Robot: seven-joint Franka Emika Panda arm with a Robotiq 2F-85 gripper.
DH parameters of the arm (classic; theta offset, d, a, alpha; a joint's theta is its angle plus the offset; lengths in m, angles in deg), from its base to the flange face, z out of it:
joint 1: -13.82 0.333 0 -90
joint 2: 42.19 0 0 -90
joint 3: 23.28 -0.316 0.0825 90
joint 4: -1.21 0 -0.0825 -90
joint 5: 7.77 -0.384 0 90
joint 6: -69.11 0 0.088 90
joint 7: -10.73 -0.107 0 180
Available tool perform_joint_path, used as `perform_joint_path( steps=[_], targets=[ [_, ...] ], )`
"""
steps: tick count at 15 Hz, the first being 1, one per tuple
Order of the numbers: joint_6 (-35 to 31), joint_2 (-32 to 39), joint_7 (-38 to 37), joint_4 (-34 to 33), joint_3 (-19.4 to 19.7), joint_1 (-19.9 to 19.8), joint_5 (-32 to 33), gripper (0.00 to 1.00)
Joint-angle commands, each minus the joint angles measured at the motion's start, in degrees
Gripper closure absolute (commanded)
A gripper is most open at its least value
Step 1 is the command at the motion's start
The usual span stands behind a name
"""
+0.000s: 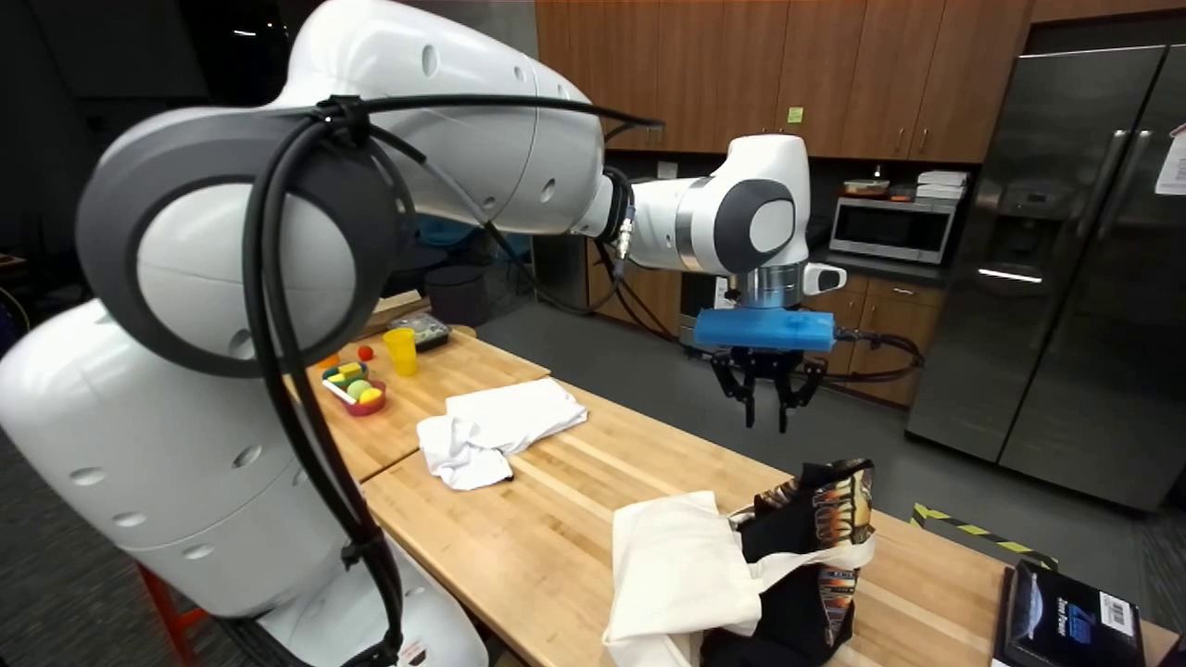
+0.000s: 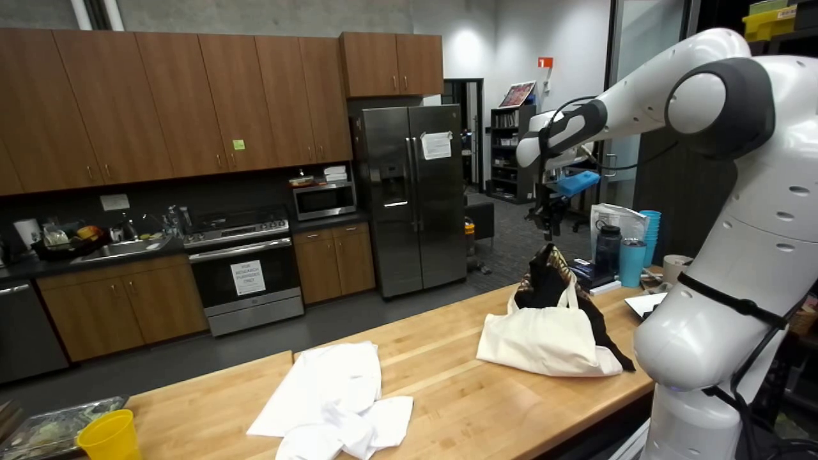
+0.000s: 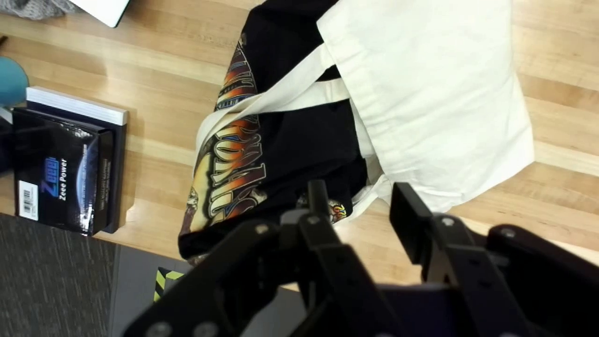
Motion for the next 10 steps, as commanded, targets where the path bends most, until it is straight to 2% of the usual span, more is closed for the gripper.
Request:
perform_joint_path(
  steps=[1, 6, 9, 10],
  targets=[
    [3.12, 1.17, 0.43, 0.68, -0.76, -0.09, 3.66, 0.29],
    [4.69, 7.12, -4.02, 4.16, -1.02, -1.32, 18.06, 0.01],
    [4.3, 9.55, -7.39, 4.21, 0.13, -2.38, 22.38, 0.0],
    [3.24, 9.6, -6.86, 3.81, 1.18, -3.16, 20.74, 0.0]
  ],
)
